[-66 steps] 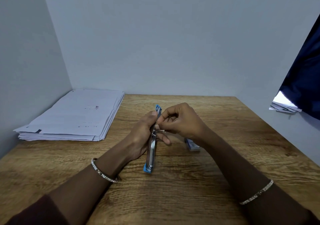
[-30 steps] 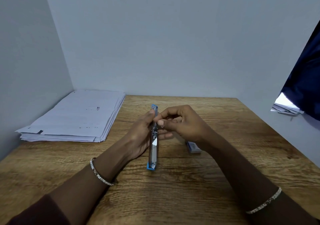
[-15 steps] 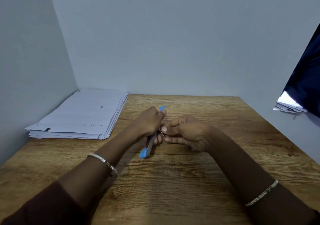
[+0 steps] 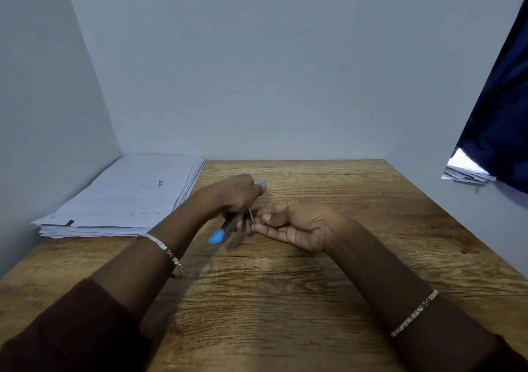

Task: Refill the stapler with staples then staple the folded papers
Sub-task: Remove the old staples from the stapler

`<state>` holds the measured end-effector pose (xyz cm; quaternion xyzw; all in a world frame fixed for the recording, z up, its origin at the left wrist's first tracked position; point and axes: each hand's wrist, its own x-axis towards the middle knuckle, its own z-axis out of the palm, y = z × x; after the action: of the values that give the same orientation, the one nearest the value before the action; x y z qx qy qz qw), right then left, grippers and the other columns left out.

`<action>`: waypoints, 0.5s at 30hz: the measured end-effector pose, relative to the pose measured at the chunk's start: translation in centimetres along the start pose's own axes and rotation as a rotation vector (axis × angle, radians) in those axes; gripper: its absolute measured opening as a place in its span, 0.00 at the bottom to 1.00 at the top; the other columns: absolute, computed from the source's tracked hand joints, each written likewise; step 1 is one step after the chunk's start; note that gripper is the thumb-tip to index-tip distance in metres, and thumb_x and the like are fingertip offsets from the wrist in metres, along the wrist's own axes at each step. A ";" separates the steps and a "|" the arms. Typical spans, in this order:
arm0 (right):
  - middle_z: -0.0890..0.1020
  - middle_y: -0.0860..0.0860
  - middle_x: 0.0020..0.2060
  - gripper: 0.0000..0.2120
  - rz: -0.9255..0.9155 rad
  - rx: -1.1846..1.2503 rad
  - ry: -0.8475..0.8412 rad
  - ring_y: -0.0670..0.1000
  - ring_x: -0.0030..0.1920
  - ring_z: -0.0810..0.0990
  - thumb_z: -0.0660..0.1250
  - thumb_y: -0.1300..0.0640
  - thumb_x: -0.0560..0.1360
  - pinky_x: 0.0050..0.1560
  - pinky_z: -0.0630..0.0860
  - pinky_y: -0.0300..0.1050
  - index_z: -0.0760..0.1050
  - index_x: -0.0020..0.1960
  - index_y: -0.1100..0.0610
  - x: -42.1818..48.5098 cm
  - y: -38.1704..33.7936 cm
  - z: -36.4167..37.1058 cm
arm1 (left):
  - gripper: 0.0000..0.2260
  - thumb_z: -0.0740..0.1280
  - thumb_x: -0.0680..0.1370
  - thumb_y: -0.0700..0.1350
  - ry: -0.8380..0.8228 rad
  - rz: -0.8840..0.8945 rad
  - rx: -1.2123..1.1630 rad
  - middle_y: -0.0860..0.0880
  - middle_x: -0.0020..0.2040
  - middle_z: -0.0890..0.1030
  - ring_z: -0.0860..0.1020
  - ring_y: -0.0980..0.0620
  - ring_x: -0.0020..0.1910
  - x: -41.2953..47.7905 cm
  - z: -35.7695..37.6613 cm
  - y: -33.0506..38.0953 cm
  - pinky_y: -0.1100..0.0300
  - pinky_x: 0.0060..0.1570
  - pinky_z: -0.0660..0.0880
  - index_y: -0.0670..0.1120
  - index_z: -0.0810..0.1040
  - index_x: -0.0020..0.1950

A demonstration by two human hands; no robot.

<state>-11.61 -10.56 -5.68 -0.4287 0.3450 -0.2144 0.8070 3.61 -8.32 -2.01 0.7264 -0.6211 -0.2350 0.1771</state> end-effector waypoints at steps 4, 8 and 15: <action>0.79 0.67 0.57 0.15 -0.004 0.087 0.025 0.62 0.63 0.80 0.50 0.77 0.81 0.51 0.81 0.44 0.75 0.58 0.74 -0.2 -1.0 -0.9 | 0.18 0.54 0.85 0.55 0.027 0.028 -0.477 0.45 0.26 0.81 0.71 0.51 0.16 -0.3 1.1 -2.3 0.66 0.20 0.66 0.41 0.71 0.55; 0.77 0.69 0.61 0.17 -0.027 0.145 0.019 0.63 0.65 0.77 0.48 0.78 0.81 0.66 0.75 0.52 0.75 0.55 0.74 -0.6 -2.0 -1.5 | 0.16 0.54 0.86 0.55 0.100 0.046 -0.872 0.42 0.26 0.80 0.67 0.52 0.14 -0.4 2.4 -3.1 0.65 0.19 0.65 0.43 0.70 0.54; 0.76 0.71 0.64 0.17 -0.077 0.169 0.052 0.63 0.58 0.80 0.49 0.79 0.79 0.59 0.82 0.50 0.75 0.58 0.74 -1.3 -2.8 -2.1 | 0.16 0.55 0.85 0.56 0.020 -0.018 -1.359 0.45 0.25 0.72 0.60 0.56 0.14 -0.7 3.5 -3.4 0.69 0.15 0.60 0.43 0.71 0.51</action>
<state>-14.17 -12.38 -3.70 -0.3664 0.3301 -0.2845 0.8221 4.31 -6.92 -6.67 0.4610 -0.3279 -0.5678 0.5980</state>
